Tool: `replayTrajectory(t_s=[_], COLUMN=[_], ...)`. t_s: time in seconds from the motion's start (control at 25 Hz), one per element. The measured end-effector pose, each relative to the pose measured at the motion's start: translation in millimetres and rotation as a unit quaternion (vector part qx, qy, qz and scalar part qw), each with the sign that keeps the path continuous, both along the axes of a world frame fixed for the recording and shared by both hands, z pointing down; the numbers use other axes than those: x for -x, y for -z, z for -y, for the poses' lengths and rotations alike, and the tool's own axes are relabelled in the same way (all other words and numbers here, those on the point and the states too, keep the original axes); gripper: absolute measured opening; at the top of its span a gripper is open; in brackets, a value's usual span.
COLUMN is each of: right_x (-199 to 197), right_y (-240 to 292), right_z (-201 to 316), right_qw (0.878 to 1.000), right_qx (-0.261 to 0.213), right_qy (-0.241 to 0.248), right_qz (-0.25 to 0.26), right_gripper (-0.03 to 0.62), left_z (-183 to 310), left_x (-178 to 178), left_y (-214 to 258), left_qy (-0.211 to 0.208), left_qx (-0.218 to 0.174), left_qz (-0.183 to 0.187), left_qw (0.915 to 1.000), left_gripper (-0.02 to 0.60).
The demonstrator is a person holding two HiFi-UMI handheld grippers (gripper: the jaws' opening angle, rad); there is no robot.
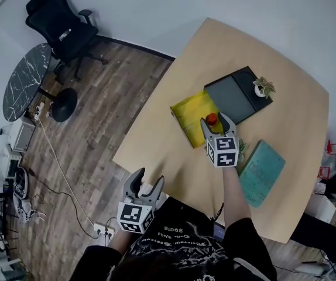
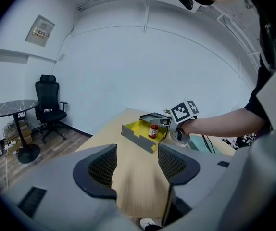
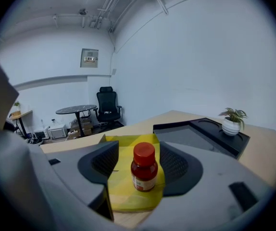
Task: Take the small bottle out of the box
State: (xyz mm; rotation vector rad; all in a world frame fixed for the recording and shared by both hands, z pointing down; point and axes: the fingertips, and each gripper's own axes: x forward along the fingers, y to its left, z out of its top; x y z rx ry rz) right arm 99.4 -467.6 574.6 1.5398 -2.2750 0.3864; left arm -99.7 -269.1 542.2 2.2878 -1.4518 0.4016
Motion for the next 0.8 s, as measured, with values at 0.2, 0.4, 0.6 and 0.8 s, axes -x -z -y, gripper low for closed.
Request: replayTrajectory(t_s=[0.2,0.4,0.6,0.8], right_x=[1,-3,-4,-2], right_y=[-13,-16,-15,3], right_z=[8,9,7,1], right_qw=[1.0,1.0,1.0,1.0], right_qx=[0.012,0.012,0.014,-0.008], right_qy=[-0.004,-0.014,-0.009,-0.001], right_qz=[0.004,-0.006,-0.008,-0.007], right_gripper=[0.273,0.168,0.156,0.155], left_z=[4,10,11,10], left_x=[10,16,12,10], left_y=[-3,-1,-2,-5], left_qy=[0.015,0.025,0.023,0.022], left_qx=[0.005,0.004,0.007,0.009], left_qz=[0.005,0.004,0.001,-0.003], left_qw=[0.9999,0.9997,0.9997,0.9997], left_gripper=[0.273,0.273,0.273,0.273])
